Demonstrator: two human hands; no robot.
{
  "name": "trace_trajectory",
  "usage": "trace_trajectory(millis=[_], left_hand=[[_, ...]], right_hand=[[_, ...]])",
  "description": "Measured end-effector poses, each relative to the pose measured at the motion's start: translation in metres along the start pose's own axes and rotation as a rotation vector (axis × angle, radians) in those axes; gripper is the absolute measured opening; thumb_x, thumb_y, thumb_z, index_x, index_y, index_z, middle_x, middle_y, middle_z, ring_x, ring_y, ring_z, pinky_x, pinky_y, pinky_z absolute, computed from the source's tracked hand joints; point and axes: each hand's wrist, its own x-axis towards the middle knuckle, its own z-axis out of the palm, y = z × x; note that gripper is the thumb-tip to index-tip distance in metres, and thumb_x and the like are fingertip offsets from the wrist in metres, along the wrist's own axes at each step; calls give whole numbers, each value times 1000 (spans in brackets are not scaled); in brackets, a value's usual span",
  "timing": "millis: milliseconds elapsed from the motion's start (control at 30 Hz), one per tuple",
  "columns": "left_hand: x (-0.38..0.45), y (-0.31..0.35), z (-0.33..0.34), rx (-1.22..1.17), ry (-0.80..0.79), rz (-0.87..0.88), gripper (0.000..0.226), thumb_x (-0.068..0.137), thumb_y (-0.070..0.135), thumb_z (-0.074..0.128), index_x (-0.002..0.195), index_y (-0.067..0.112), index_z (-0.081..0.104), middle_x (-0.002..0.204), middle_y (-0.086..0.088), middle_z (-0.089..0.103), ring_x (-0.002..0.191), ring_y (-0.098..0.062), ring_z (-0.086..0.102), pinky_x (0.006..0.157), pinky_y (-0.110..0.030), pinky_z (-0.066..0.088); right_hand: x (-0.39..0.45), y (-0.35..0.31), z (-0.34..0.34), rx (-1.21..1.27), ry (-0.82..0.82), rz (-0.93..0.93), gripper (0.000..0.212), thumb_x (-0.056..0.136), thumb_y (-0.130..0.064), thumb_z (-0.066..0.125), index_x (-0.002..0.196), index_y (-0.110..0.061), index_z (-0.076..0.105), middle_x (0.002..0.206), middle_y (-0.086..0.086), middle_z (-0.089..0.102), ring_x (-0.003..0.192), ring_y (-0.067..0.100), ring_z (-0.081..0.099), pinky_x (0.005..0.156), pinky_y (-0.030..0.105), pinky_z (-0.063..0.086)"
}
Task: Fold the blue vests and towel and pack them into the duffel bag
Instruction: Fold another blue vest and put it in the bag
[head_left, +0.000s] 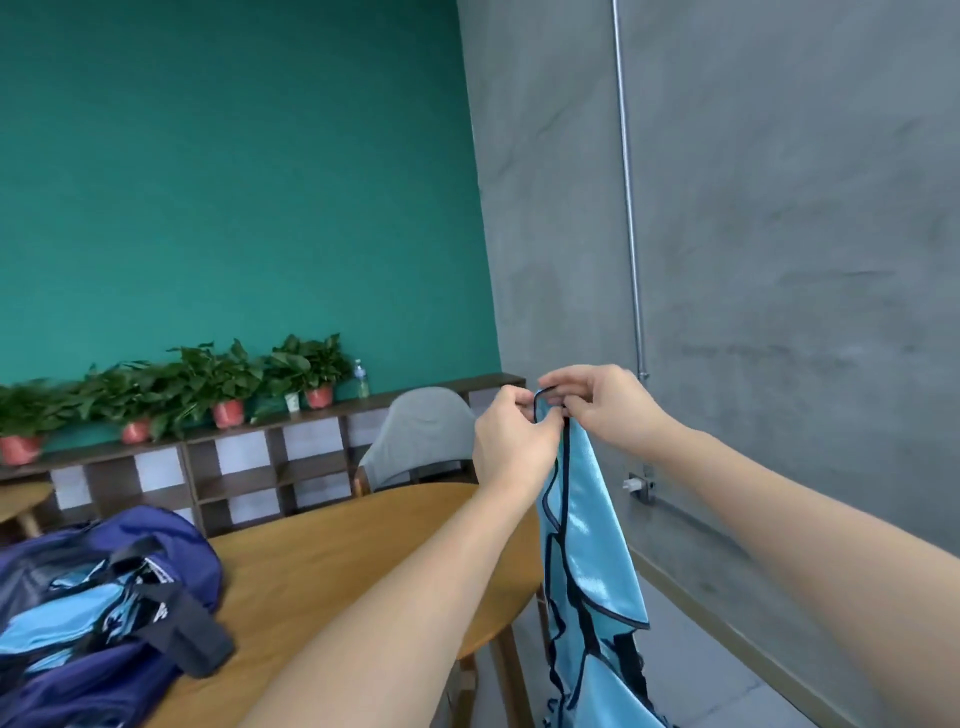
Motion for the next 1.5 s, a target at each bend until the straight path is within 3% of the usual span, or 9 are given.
trace_trajectory(millis=[167, 400, 600, 767, 1000, 1100, 1267, 1367, 1500], left_hand=[[12, 29, -48, 101, 58, 76, 8, 89, 37, 68, 89, 29, 70, 89, 13, 72, 90, -16, 67, 79, -35, 56], [38, 79, -113, 157, 42, 231, 13, 82, 32, 82, 72, 32, 73, 77, 11, 71, 75, -14, 67, 70, -31, 57], [77, 108, -188, 241, 84, 384, 8, 86, 15, 78, 83, 23, 80, 72, 10, 67, 66, -9, 60, 55, -7, 41], [117, 108, -247, 299, 163, 425, 10, 88, 12, 75, 86, 20, 81, 77, 4, 71, 71, -14, 60, 55, -4, 40], [187, 86, -320, 556, 273, 342, 17, 94, 22, 66, 93, 33, 78, 92, 14, 71, 95, -17, 60, 76, -33, 53], [219, 70, -338, 691, 276, 305, 12, 94, 30, 67, 95, 35, 78, 95, 14, 71, 90, -17, 61, 71, -31, 48], [267, 34, -363, 659, 258, 219, 5, 85, 38, 78, 83, 34, 77, 84, 13, 71, 87, -18, 62, 66, -31, 49], [296, 11, -375, 607, 237, 116, 9, 81, 35, 83, 79, 30, 77, 77, 5, 71, 60, -21, 62, 71, -39, 59], [322, -13, -380, 421, 339, 98, 4, 89, 15, 76, 92, 18, 77, 81, -5, 74, 47, -18, 66, 53, -23, 53]], right_hand=[[3, -46, -22, -127, 144, -87, 17, 89, -15, 71, 102, -22, 78, 86, -14, 74, 89, -4, 69, 85, 1, 43], [11, -85, -36, -312, 247, -76, 5, 86, -29, 72, 86, -26, 76, 76, -13, 72, 82, 14, 66, 78, 34, 55], [41, -100, -50, -294, 231, 27, 14, 82, -26, 74, 69, -31, 70, 73, -12, 70, 83, 15, 65, 77, 34, 56], [77, -103, -52, -280, 140, 101, 8, 76, -29, 78, 71, -31, 71, 76, -11, 71, 79, 12, 67, 72, 30, 57], [149, -112, -35, -130, 94, 104, 6, 86, -23, 77, 85, -18, 73, 86, -2, 73, 51, 16, 69, 58, 28, 54], [188, -120, -17, 38, 67, 127, 8, 92, -11, 71, 96, -5, 68, 94, 8, 73, 63, 22, 75, 49, 24, 50], [252, -124, 22, 183, 79, 122, 20, 95, -17, 69, 99, 2, 63, 99, 17, 70, 71, 27, 76, 71, 42, 64], [287, -122, 46, 142, 66, 92, 29, 97, -26, 67, 99, 2, 61, 100, 15, 70, 75, 24, 76, 78, 43, 63], [313, -120, 76, 28, 175, -28, 26, 100, -35, 61, 92, -10, 62, 90, 5, 72, 88, 19, 69, 82, 40, 56]])
